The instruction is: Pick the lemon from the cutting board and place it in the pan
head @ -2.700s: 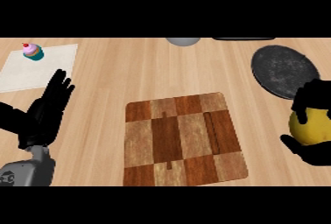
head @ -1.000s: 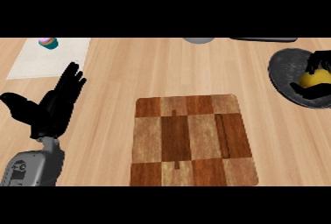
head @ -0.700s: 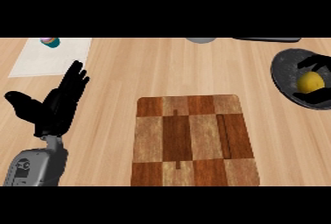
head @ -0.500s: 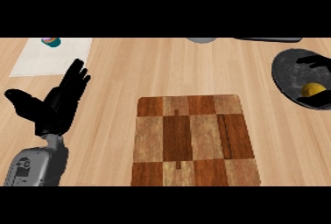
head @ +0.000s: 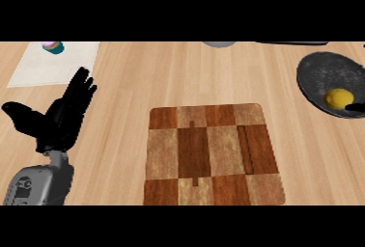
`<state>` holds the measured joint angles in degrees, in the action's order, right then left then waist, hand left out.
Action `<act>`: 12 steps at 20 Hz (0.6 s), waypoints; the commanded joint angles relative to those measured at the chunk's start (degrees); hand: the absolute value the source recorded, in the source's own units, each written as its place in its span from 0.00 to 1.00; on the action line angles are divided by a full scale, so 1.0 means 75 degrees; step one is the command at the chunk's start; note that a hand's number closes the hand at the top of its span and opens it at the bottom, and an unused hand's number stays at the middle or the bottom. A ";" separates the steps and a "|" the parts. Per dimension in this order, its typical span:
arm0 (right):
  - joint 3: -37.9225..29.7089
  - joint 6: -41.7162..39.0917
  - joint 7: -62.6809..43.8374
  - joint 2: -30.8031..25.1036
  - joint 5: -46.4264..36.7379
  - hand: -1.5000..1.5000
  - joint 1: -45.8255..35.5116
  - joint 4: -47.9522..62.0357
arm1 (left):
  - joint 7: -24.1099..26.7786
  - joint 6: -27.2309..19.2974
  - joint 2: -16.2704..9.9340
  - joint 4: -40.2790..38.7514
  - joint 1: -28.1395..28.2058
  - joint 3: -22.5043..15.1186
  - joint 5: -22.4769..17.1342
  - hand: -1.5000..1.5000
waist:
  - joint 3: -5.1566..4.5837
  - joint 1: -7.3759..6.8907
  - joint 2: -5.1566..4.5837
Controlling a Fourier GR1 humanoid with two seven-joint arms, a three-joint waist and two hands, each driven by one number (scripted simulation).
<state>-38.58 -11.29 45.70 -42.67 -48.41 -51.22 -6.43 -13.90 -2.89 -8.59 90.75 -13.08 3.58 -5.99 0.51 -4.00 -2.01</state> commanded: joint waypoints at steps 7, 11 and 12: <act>-0.0970 -0.3065 0.0456 -0.1454 0.1058 0.00 0.0478 0.0538 | 0.0043 -0.0074 0.0063 0.0018 0.0186 -0.0039 0.0088 0.50 | 0.0027 0.0167 0.0003; -0.0954 -0.3758 0.0626 -0.1731 0.1099 0.00 0.0764 0.0503 | -0.0141 -0.0045 -0.0046 0.0191 0.0127 0.0084 -0.0035 0.50 | 0.0049 0.0183 0.0041; -0.0929 -0.3882 0.0711 -0.1902 0.1089 0.00 0.0881 0.0427 | 0.0002 0.0076 -0.0145 0.0180 0.0274 0.0164 -0.0081 0.50 | 0.0041 0.0197 0.0053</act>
<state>-45.24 -28.31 43.75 -53.91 -40.86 -47.15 -3.18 -13.98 -2.94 -9.03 91.49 -11.96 4.44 -6.28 0.77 -2.76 -1.85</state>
